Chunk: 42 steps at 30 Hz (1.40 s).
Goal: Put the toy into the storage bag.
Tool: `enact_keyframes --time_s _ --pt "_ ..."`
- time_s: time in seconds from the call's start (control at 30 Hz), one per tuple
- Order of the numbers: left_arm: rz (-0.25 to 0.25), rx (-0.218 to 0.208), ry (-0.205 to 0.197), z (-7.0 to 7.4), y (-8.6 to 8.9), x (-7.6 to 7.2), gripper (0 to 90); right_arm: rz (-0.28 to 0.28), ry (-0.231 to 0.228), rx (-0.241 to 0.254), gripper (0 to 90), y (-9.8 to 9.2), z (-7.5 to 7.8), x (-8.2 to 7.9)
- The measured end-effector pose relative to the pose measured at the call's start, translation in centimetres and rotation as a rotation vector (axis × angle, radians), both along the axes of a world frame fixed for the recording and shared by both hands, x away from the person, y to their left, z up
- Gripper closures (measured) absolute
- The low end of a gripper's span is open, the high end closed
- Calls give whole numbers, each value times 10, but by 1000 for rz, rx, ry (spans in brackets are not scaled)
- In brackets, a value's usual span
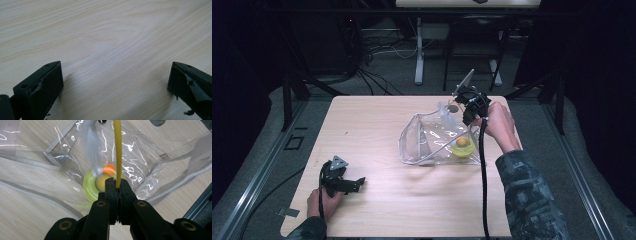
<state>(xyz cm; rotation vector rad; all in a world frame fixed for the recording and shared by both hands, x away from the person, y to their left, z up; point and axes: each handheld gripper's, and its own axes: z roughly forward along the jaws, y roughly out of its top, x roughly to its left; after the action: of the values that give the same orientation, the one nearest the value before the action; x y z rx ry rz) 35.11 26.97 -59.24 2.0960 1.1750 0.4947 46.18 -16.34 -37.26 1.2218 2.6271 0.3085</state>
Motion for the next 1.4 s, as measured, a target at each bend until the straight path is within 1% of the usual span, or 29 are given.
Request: enact_keyframes --time_s 0.17,0.27,0.37,0.47,0.53,0.57,0.63,0.73,0.9,0.97,1.07,1.1,1.13,1.17,1.2,1.27,1.33,1.4 --pt "0 0 0 0 0 0 0 -1 8 -1 879 1 -3 1" --pt "0 0 1 0 0 0 0 -3 12 -13 878 2 -5 1" --pt "0 1 1 0 0 0 0 -4 14 -10 878 2 -8 3" --pt "0 0 0 0 0 0 0 -10 32 -20 877 3 -10 5" --pt "0 0 0 0 0 0 0 -11 31 -27 877 3 -11 6" --pt "0 1 1 0 0 0 0 -16 39 -30 877 4 -12 6" --pt "0 0 0 0 0 0 0 -17 56 -31 876 4 -15 8" --pt "0 0 0 0 0 0 0 -22 68 -30 874 4 -16 9" --pt "0 1 1 0 0 0 0 -22 69 -34 870 5 -16 8" --pt "0 0 0 0 0 0 0 -23 68 -28 861 5 -15 8" --pt "0 0 1 0 0 0 0 -21 55 -2 809 4 -10 6" --pt "-1 0 1 0 0 0 0 -19 43 13 773 4 -7 4" --pt "0 1 1 0 0 0 0 -26 35 17 749 3 -3 3" --pt "0 0 0 0 0 0 0 -28 29 33 724 3 1 2" --pt "0 1 1 0 0 0 0 -29 13 51 686 2 6 0" --pt "0 0 0 0 0 0 0 -25 -1 69 654 0 14 -4" --pt "0 0 1 0 0 0 0 -21 -10 93 584 -3 20 -7" --pt "0 0 0 0 0 0 0 -17 -18 106 536 -5 24 -10"
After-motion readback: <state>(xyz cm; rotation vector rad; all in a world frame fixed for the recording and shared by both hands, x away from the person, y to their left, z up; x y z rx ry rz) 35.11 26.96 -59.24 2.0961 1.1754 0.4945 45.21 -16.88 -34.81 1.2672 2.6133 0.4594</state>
